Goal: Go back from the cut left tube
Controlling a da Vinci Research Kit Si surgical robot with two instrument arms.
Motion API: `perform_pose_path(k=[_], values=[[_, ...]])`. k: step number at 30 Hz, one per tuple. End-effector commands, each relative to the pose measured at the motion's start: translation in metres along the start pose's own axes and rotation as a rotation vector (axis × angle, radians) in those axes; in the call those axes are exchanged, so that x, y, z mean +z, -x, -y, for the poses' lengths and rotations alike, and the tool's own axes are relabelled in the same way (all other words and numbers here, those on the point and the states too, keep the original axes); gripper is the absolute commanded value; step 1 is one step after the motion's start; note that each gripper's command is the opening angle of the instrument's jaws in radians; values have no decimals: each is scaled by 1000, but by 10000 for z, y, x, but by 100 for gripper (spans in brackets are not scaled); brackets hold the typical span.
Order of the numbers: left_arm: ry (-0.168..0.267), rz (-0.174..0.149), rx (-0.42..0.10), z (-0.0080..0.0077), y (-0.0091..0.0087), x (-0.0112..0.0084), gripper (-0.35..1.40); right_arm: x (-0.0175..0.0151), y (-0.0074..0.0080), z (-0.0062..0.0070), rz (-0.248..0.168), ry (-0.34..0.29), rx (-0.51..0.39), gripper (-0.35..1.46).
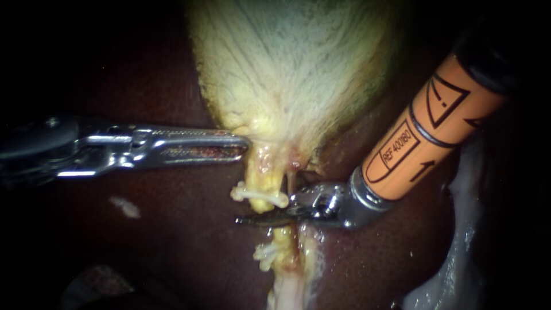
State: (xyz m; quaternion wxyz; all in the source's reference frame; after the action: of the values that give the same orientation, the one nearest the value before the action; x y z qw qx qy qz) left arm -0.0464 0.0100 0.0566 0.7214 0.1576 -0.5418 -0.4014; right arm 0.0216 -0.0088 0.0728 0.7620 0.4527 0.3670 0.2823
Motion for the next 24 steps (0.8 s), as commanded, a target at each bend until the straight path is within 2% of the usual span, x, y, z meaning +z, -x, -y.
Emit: perform_pose_path(k=[1, 10, 17, 21, 24], values=[[0, 0, 0, 0, 0, 0, -35, 0, 0, 1, 0, -1, 6, -35], [0, 0, 0, 0, 0, 0, -35, 0, 1, 0, 2, -3, 35, -35], [0, 0, 0, 1, 0, -1, -35, -2, 2, -1, -8, 10, 41, 36], [0, 0, 0, 1, 0, -1, -35, -2, 3, -2, -14, 17, 41, 63], [0, 0, 0, 1, 0, -1, -35, -3, 3, -2, -14, 17, 41, 73]])
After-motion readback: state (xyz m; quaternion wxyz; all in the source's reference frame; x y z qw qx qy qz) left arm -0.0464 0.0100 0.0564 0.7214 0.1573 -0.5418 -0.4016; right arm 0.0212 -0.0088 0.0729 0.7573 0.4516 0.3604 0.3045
